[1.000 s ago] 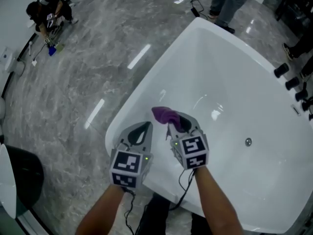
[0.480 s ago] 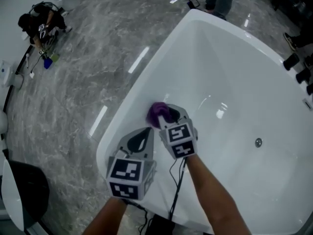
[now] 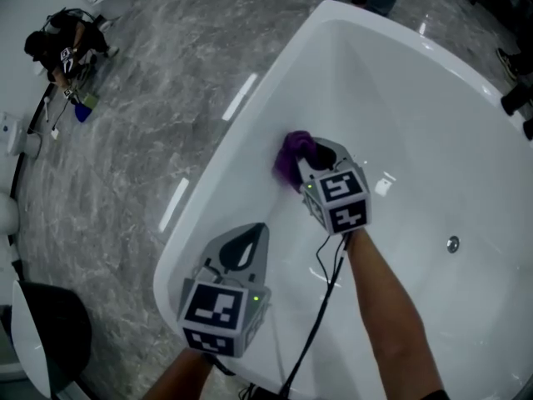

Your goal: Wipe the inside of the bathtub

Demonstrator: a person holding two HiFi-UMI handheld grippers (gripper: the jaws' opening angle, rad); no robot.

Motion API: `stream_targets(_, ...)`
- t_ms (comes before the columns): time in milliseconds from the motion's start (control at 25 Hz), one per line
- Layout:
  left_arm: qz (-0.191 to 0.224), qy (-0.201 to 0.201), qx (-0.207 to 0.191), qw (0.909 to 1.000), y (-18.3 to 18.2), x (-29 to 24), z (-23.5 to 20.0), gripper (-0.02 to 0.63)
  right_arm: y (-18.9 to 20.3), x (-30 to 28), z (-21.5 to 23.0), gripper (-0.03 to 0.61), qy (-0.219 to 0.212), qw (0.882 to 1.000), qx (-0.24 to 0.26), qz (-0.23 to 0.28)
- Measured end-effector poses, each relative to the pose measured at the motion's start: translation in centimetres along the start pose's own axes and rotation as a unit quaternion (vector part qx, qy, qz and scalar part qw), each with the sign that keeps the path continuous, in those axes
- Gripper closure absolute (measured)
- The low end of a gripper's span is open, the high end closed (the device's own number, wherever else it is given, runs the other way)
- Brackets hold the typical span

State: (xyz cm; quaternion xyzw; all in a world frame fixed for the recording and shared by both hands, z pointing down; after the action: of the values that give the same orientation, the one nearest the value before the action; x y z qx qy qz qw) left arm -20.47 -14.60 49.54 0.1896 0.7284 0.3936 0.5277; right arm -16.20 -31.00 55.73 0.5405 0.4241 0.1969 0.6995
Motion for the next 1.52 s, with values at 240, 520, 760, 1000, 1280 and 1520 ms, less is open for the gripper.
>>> stream_targets(240,-0.007,-0.007,-0.001,1.0000,0.3,0.0,0.4,0.607,-0.7,-1.8,4.7,0.515,0.064,0.997,-0.032,0.012)
stream_targets(520,-0.009,-0.019,0.003,0.9998,1.0,0.2,0.0,0.606,1.5,2.1,-3.9,0.524,-0.015,0.999,-0.009,0.032)
stream_targets(760,-0.014,-0.021,0.006,0.9997,0.9,0.8,0.1,0.607,3.8,5.2,-9.3,0.522,-0.085,0.996,0.024,0.015)
stream_targets(1000,-0.009,0.005,-0.006,0.9999,0.7,-0.6,0.6,0.607,3.3,2.1,-4.7,0.514,-0.065,0.997,0.034,0.018)
stream_targets(1280,-0.018,0.003,0.000,0.9998,1.2,-1.6,0.3,0.607,2.7,-1.4,2.7,0.513,0.009,1.000,-0.006,0.023)
stream_targets(1520,-0.009,-0.002,-0.001,1.0000,1.1,-1.5,0.4,0.607,1.8,-1.6,4.6,0.518,0.077,0.996,-0.015,0.031)
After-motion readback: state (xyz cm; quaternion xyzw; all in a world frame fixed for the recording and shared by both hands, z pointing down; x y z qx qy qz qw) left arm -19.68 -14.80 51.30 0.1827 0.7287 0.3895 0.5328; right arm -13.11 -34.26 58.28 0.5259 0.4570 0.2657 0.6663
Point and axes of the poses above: the fingertips, and each gripper's own axes: x backward along the fingers, z to its right, y out of its underside, the point moved 1 cm from there along x, backward along the fingers, and after that the axes turned 6 degrees about y, right-handed, at the moved point
